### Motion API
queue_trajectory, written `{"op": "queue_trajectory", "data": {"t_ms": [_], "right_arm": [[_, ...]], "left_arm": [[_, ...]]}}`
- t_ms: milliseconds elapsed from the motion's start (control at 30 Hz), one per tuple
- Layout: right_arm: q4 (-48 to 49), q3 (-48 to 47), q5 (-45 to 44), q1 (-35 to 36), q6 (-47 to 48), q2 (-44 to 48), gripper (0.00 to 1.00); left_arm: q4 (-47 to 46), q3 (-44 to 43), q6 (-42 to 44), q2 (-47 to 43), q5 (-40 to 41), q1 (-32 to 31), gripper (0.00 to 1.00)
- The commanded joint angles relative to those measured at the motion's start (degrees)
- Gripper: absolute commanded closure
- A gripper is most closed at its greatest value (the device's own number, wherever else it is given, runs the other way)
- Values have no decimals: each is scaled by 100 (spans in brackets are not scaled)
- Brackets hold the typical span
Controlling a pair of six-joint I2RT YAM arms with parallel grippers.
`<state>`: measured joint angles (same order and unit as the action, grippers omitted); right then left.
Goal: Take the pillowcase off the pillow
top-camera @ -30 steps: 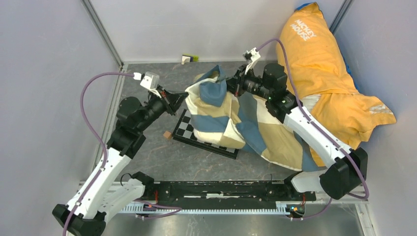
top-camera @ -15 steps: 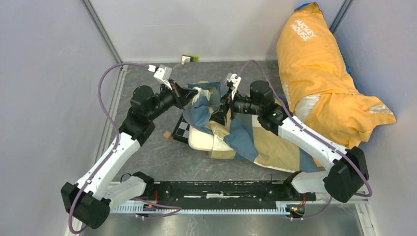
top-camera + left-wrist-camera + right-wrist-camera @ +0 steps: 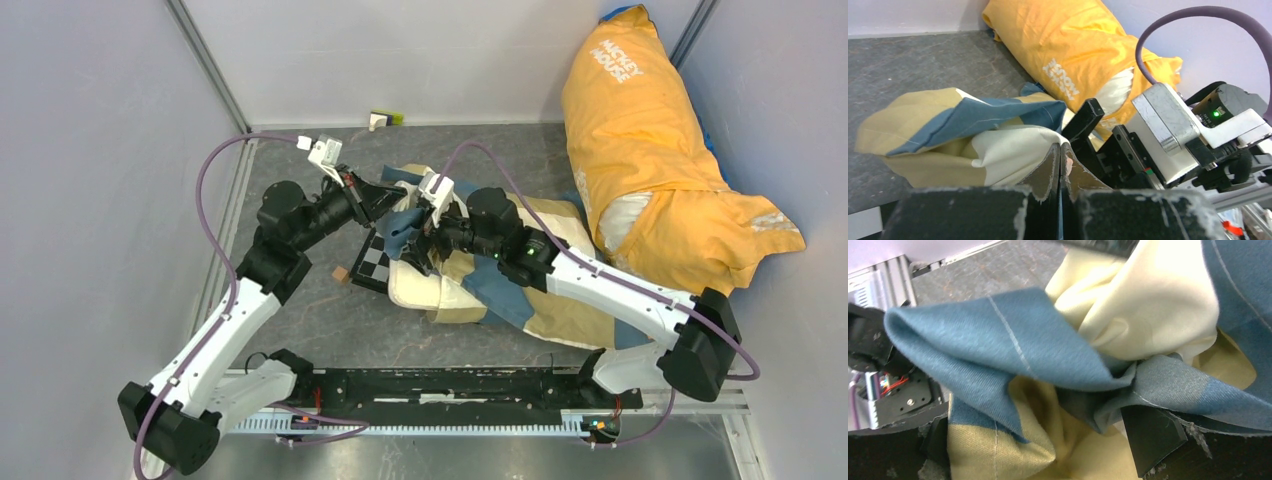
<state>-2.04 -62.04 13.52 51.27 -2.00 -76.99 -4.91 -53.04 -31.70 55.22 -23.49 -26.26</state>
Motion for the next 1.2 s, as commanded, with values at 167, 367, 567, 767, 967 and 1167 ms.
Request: {"op": "queue_trajectory", "data": {"t_ms": [167, 367, 567, 767, 967, 1167], "right_arm": [[1604, 243, -1844, 314, -134, 36, 87], [1886, 624, -2723, 305, -540, 491, 100], [1575, 658, -2796, 53, -1131, 570, 100], [1514, 554, -2299, -80, -1287, 517, 100], [1536, 514, -1870, -81, -1288, 487, 100], [1343, 306, -1627, -82, -1239, 453, 100]], "left_arm": [[-579, -104, -872, -420, -318, -160, 98], [1495, -321, -727, -525, 1062, -161, 45], [1980, 486, -792, -1181, 1620, -160, 20], [2203, 1612, -984, -1732, 1544, -160, 9], [1513, 2287, -1381, -1500, 1289, -160, 0], [1252, 1993, -1267, -415, 1109, -160, 2]]}}
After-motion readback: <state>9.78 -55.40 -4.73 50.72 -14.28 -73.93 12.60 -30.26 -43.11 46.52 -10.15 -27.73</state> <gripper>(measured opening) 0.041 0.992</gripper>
